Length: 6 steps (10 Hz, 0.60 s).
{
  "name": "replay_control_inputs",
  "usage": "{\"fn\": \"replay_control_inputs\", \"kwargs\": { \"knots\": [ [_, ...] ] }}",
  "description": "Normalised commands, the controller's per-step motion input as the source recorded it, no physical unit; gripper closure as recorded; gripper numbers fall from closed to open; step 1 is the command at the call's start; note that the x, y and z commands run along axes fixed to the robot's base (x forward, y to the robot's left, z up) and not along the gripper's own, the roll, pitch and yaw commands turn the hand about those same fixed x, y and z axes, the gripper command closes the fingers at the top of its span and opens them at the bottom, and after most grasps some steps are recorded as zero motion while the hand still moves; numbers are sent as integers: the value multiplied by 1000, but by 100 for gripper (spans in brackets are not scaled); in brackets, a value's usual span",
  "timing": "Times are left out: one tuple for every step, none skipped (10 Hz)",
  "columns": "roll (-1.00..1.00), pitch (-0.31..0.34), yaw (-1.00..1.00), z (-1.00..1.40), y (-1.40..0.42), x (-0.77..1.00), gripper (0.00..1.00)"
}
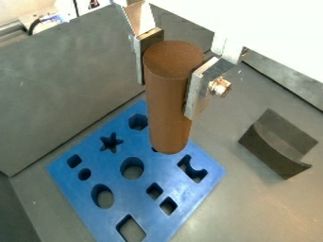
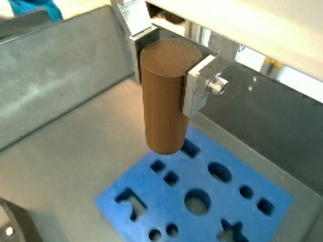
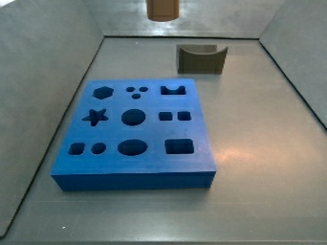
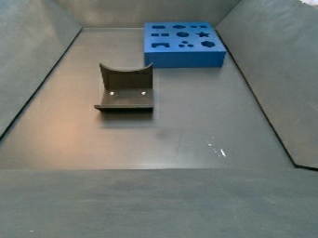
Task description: Insert the round object.
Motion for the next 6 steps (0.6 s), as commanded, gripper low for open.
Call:
{"fn": "replay_control_inputs", "kwargs": {
  "knots": [
    [4, -114, -206, -1000, 0, -337, 100],
    [27, -123, -206, -1000, -23, -277, 100],
    [34, -123, -223, -1000, -103, -229, 100],
    [127, -124, -177, -940, -249, -303, 100],
    [270, -154, 0, -777, -360, -300, 100],
    [219, -177, 0, -800, -454, -243, 100]
  ]
}}
